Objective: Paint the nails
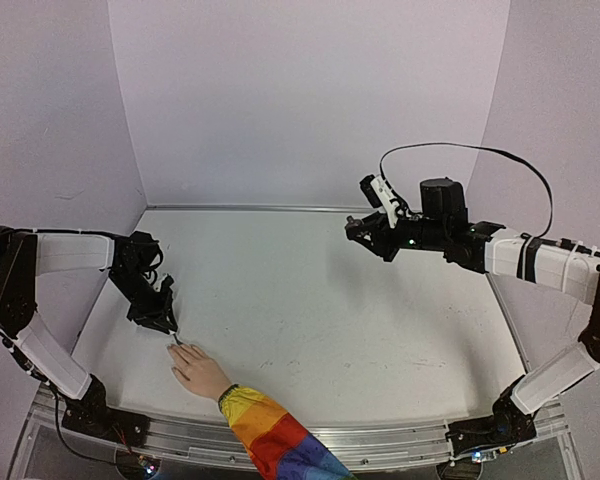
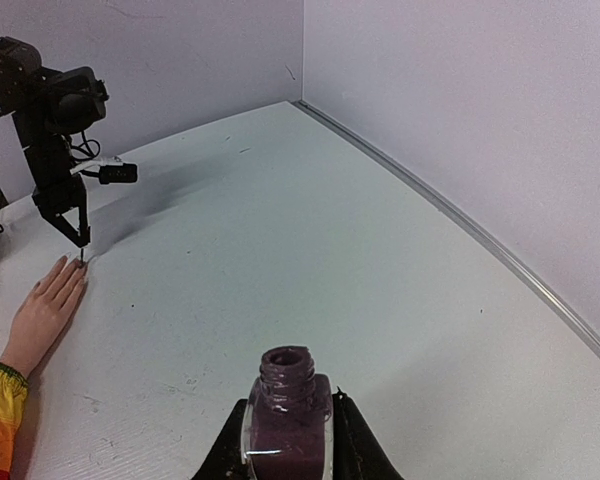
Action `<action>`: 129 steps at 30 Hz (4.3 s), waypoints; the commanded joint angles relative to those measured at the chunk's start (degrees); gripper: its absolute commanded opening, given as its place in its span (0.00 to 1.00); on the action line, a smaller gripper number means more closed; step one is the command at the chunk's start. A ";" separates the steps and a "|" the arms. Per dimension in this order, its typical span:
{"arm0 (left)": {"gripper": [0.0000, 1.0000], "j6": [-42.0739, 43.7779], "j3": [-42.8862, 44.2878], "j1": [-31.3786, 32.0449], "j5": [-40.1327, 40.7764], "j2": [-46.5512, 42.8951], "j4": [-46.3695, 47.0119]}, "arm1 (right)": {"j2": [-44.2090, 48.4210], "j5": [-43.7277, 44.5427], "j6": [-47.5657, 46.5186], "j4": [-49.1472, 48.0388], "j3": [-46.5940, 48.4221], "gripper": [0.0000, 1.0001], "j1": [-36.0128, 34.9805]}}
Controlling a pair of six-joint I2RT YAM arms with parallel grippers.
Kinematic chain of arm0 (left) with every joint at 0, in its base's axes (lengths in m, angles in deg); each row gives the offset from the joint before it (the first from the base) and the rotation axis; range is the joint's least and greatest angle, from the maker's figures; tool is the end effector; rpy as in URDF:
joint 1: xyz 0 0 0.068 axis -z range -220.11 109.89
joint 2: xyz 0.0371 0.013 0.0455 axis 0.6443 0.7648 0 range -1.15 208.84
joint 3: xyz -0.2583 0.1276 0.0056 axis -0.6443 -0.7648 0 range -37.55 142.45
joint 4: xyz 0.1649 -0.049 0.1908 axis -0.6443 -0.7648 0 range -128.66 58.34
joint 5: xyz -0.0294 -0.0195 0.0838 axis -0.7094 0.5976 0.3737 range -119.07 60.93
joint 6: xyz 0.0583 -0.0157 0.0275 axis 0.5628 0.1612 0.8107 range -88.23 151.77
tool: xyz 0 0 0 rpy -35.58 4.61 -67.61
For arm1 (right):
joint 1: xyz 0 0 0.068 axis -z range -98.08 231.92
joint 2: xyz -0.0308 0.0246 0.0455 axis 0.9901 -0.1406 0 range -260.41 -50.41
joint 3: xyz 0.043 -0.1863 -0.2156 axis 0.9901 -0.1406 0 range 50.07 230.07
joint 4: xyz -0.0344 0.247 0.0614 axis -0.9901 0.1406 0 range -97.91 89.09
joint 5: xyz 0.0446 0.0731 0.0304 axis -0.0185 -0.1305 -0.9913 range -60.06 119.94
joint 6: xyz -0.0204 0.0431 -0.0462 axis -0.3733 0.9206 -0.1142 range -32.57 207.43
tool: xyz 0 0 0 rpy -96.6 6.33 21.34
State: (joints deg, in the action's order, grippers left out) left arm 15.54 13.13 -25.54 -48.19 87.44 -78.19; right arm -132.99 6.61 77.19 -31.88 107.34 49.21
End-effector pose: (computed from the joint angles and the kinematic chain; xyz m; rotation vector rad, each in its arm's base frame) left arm 0.2390 -0.0800 0.1699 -0.0195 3.0904 -0.5415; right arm 0.2822 0.2061 0.3397 -0.8837 1.3675 0.6270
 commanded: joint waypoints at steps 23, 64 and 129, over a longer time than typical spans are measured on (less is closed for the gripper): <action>0.00 2.06 2.14 -0.21 -1.41 -5.00 -1.21 | -2.94 -0.87 0.19 -2.23 3.32 0.00 0.88; 0.00 1.64 1.82 -0.21 -1.46 1.26 -1.73 | -5.84 -6.02 1.36 -4.67 4.34 0.00 5.46; 0.00 1.90 2.70 -0.17 -2.62 -1.14 -1.04 | -5.74 -6.90 1.80 -4.22 3.81 0.00 5.42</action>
State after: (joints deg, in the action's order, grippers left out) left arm 16.86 14.31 -25.54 -48.95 86.46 -79.21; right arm -139.38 1.51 78.35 -33.32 109.05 54.56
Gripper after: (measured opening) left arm 0.148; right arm 0.218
